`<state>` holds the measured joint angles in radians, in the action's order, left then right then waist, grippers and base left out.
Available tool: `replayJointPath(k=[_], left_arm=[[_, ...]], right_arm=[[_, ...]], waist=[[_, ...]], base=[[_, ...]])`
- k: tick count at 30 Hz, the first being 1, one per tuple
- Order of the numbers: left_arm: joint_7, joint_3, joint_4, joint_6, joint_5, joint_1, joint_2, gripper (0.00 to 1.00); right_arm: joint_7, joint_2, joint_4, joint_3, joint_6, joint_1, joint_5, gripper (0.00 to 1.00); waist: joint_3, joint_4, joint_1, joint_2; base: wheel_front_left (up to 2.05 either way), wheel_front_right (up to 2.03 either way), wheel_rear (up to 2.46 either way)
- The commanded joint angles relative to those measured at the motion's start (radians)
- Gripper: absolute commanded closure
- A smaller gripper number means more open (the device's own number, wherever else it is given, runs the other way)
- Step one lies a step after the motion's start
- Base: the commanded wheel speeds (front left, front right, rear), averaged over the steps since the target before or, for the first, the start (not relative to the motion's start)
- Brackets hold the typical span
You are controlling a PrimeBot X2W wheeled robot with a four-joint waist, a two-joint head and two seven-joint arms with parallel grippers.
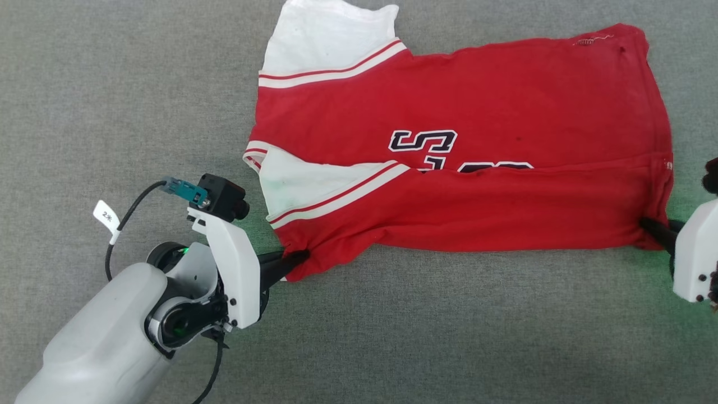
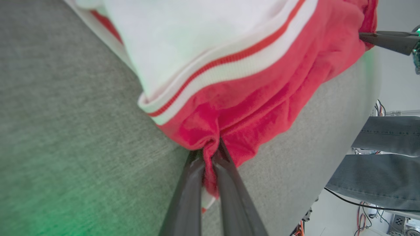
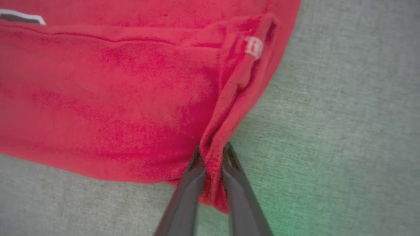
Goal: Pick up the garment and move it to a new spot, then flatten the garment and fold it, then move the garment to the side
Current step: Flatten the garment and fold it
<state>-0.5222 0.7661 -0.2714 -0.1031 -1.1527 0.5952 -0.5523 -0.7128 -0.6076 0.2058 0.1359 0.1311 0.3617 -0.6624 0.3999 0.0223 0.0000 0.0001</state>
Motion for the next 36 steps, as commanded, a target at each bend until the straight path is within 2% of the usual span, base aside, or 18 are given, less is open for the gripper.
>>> replayJointPath(k=[1,5,10,19,23,24,25,26,27,28,29,31,32,33,36], left_arm=[[0.006,0.02,-0.031,0.003,0.017,-0.017,0.014,1.0],[0.064,0.004,-0.015,-0.008,0.027,-0.04,-0.017,1.0],[0.109,-0.01,0.068,-0.012,0.01,-0.115,-0.071,1.0],[0.115,-0.045,0.312,0.066,-0.036,-0.275,-0.21,1.0],[0.126,-0.051,0.398,0.107,-0.046,-0.327,-0.238,1.0],[0.128,-0.05,0.407,0.113,-0.045,-0.337,-0.241,1.0],[0.128,-0.05,0.407,0.113,-0.045,-0.337,-0.241,1.0],[0.138,-0.052,0.412,0.12,-0.041,-0.343,-0.242,1.0],[0.148,-0.058,0.414,0.127,-0.038,-0.346,-0.239,1.0],[0.156,-0.061,0.415,0.133,-0.035,-0.35,-0.236,1.0],[0.164,-0.062,0.416,0.137,-0.032,-0.352,-0.232,0.84],[0.18,-0.07,0.411,0.143,-0.037,-0.357,-0.223,0.29],[0.183,-0.072,0.412,0.143,-0.041,-0.359,-0.224,0.09],[0.188,-0.076,0.415,0.142,-0.04,-0.357,-0.228,0.0],[0.222,-0.104,0.41,0.162,-0.027,-0.351,-0.236,0.0]], right_arm=[[-0.001,0.016,0.032,0.019,-0.001,-0.031,-0.006,1.0],[0.022,0.016,0.011,-0.002,-0.002,-0.063,-0.023,1.0],[0.036,0.02,-0.042,-0.033,-0.002,-0.128,-0.023,1.0],[-0.015,0.013,-0.155,-0.11,-0.001,-0.259,-0.015,1.0],[-0.032,0.021,-0.198,-0.15,-0.001,-0.313,-0.014,1.0],[-0.026,0.026,-0.207,-0.164,-0.001,-0.322,-0.011,0.82],[-0.026,0.026,-0.207,-0.164,-0.001,-0.322,-0.011,0.82],[-0.017,0.03,-0.219,-0.171,-0.001,-0.328,-0.006,0.57],[-0.004,0.037,-0.225,-0.182,-0.001,-0.329,0.004,0.0],[0.01,0.045,-0.232,-0.19,-0.001,-0.329,0.01,0.0],[0.025,0.051,-0.242,-0.19,-0.001,-0.329,0.013,0.0],[0.057,0.071,-0.253,-0.202,-0.001,-0.322,0.018,0.0],[0.075,0.075,-0.261,-0.204,-0.001,-0.314,0.026,0.0],[0.101,0.079,-0.273,-0.206,-0.001,-0.306,0.036,0.0],[0.194,0.107,-0.292,-0.212,-0.001,-0.288,0.066,0.0]], waist=[[-0.01,0.0,0.0,-0.0001],[-0.04,-0.006,0.0,-0.0001],[-0.074,-0.012,0.0,-0.0001],[-0.095,-0.008,0.0,-0.0001],[-0.092,-0.005,0.0,-0.0001],[-0.091,-0.004,0.0,-0.0001],[-0.091,-0.004,0.0,-0.0001],[-0.091,-0.004,0.0,-0.0001],[-0.09,-0.005,0.0,-0.0001],[-0.09,-0.006,0.0,-0.0001],[-0.089,-0.007,0.0,-0.0001],[-0.09,-0.011,0.0,-0.0001],[-0.091,-0.014,0.0,-0.0001],[-0.092,-0.017,0.0,-0.0001],[-0.092,-0.028,0.0,-0.0001]], base=[[0.0,0.0,0.0],[0.0,0.0,0.0],[0.0,0.0,0.0],[0.0,0.0,0.0],[0.0,0.0,0.0],[0.0,0.0,0.0],[0.0,0.0,0.0],[0.0,0.0,0.0],[0.0,0.0,0.0],[0.0,0.0,0.0],[0.0,0.0,0.0],[0.0,0.0,0.0],[0.0,0.0,0.0],[0.0,0.0,0.0],[0.0,0.0,0.0]])
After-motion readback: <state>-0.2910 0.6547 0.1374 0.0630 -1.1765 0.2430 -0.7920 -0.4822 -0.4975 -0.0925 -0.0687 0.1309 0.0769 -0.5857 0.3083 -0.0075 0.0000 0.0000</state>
